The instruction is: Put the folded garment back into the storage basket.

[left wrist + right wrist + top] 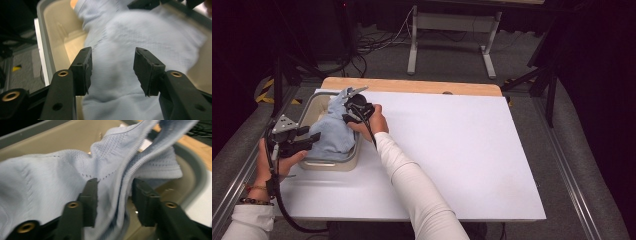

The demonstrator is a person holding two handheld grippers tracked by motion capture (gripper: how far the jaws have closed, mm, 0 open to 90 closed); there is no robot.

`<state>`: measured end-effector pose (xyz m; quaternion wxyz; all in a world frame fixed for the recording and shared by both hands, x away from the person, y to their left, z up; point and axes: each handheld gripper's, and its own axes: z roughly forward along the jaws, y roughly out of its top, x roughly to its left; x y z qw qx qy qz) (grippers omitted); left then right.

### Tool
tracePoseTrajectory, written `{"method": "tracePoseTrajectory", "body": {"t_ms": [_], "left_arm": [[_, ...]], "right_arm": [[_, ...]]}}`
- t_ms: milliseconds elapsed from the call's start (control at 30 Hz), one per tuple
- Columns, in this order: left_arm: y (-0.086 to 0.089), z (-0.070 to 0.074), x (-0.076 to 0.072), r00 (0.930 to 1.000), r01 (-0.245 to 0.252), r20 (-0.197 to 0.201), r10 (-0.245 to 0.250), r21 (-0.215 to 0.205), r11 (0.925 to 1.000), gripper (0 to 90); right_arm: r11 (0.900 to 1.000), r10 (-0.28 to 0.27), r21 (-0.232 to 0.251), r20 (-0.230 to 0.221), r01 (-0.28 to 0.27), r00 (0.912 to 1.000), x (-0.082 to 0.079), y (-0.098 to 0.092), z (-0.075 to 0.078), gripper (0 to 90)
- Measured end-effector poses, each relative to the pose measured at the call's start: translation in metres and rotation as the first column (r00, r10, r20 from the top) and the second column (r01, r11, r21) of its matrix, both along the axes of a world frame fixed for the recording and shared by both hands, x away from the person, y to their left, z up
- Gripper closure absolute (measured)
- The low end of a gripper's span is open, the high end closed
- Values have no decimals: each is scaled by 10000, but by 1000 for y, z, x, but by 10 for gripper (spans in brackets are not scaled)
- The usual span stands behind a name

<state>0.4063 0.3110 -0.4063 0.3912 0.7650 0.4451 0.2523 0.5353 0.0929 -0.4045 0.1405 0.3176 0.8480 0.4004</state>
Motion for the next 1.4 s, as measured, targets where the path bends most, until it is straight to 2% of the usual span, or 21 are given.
{"method": "tracePoseTrajectory", "body": {"t_ms": [67,133,167,200,267,367,500,567,633,700,800,867,967,1000,1033,1067,1100,1233,1267,1333,1400], "left_arm": [[-2,3,-4,9987,206,466,-205,-23,9998,464],[-4,5,-6,9975,285,652,-283,-18,9996,462],[-6,8,-6,9958,414,820,-413,13,9991,457],[-8,9,-7,9947,463,920,-462,13,9989,447],[-10,12,-6,9938,546,968,-547,34,9985,437],[-13,18,-3,9926,554,1081,-561,98,9984,415],[-15,24,3,9915,513,1215,-475,-286,9983,395],[-16,28,6,9912,572,1216,-530,-310,9979,402],[-18,31,8,9888,813,1274,-774,-263,9963,465],[-22,33,11,9882,894,1261,-872,-124,9959,486],[-30,35,21,9892,1008,1039,-1030,262,9946,582],[-33,35,28,9904,1045,878,-1070,326,9940,701],[-39,32,41,9929,1043,504,-1078,669,9923,782],[-39,32,41,9929,1043,504,-1078,669,9923,794],[-44,29,48,9938,1046,284,-1079,1007,9894,811],[-44,29,48,9938,1046,284,-1079,1007,9894,825],[-48,24,55,9947,1020,17,-1029,1178,9878,831],[-54,15,67,9943,998,-556,-912,1799,9786,855],[-55,13,69,9936,996,-713,-877,1837,9779,856],[-58,10,74,9920,944,-1025,-736,2163,9717,856],[-59,8,79,9903,942,-1208,-692,2154,9720,856]], "right_arm": [[9995,47,301,58,-48,10000,-3,-5,2,475],[9990,149,414,257,-160,9996,-6,-8,4,426],[9992,179,350,406,-193,9990,-8,-10,5,408],[9991,203,365,783,-233,9967,-12,-12,8,390],[9973,445,531,1123,-507,9927,-18,-16,12,378],[9972,516,451,1739,-603,9834,-29,-24,19,347],[9950,504,744,2088,-673,9767,-42,-41,26,331],[9938,515,844,2272,-723,9725,-50,-54,30,331],[9925,520,945,2452,-773,9681,-60,-69,33,331],[9911,582,1002,2676,-878,9618,-72,-89,35,331],[9914,559,968,2937,-878,9543,-89,-121,39,331],[9917,317,1104,2908,-664,9563,-102,-149,41,332],[9907,82,1265,3108,-499,9505,-120,-181,42,333],[9907,82,1265,3108,-499,9505,-120,-181,42,333],[9900,-92,1364,3182,-362,9480,-132,-202,41,332],[9900,-159,1377,3187,-297,9477,-137,-212,40,332],[9901,-225,1385,3187,-230,9476,-143,-221,38,332],[9919,-547,1265,3289,134,9428,-162,-254,34,332],[9918,-640,1258,3317,231,9412,-167,-263,34,332],[9902,-832,1330,3226,418,9429,-175,-278,32,329],[9886,-1054,1357,3161,650,9429,-184,-294,28,329]]}}
